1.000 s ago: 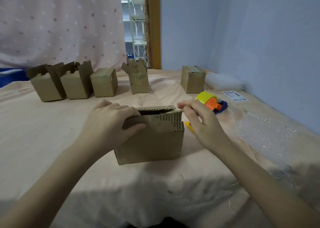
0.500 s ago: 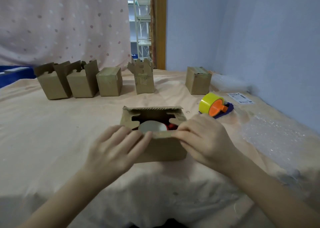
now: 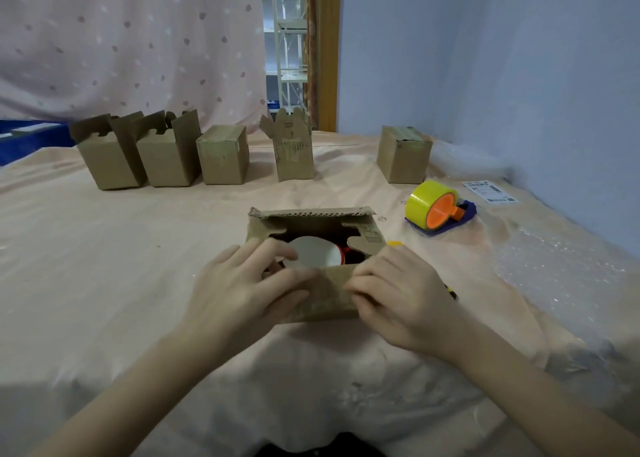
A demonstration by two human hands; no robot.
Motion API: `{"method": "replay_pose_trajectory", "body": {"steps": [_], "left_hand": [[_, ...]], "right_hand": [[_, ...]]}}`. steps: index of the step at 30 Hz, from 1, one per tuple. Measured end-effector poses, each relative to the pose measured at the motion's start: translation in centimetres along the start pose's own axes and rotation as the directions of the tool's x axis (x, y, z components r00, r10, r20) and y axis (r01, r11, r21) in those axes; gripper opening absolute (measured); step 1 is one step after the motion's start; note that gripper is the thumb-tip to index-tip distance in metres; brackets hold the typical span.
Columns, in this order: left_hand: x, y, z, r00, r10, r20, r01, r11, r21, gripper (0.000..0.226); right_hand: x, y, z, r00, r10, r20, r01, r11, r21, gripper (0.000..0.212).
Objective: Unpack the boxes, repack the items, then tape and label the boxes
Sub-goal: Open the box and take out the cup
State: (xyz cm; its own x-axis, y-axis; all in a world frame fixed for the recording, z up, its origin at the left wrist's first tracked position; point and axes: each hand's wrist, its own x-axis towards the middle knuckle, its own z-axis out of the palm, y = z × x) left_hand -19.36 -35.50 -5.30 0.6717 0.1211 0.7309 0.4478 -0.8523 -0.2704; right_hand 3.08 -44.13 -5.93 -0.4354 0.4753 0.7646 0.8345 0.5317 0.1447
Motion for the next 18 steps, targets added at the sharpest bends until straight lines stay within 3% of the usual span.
{"method": "replay_pose_trajectory", "body": {"steps": [4, 9, 14, 18], "left_hand": [[0.8, -0.3, 0.0, 0.996, 0.005, 0.089, -0.008, 0.999, 0.033, 0.033], [0.7, -0.1, 0.1, 0.99, 0.031, 0.14, -0.045, 0.994, 0.102, 0.037], [1.5, -0.3, -0.3, 0.97, 0.095, 0.222, -0.131, 0.979, 0.155, 0.039], [1.7, -0.5, -0.5, 0.962, 0.078, 0.264, -0.131, 0.973, 0.192, 0.04]], "right_hand": [[2.6, 0.4, -1.2, 0.983, 0.182, 0.035, -0.185, 0.962, 0.2, 0.018], [4.8, 1.7, -1.1, 0.935, 0.222, 0.275, -0.223, 0.974, -0.029, 0.036], [6.0, 2.6, -0.9, 0.899, 0.3, 0.32, -0.261, 0.952, -0.159, 0.043], [7.2, 3.3, -1.2, 0.794, 0.405, 0.453, -0.321, 0.912, -0.254, 0.051]]}}
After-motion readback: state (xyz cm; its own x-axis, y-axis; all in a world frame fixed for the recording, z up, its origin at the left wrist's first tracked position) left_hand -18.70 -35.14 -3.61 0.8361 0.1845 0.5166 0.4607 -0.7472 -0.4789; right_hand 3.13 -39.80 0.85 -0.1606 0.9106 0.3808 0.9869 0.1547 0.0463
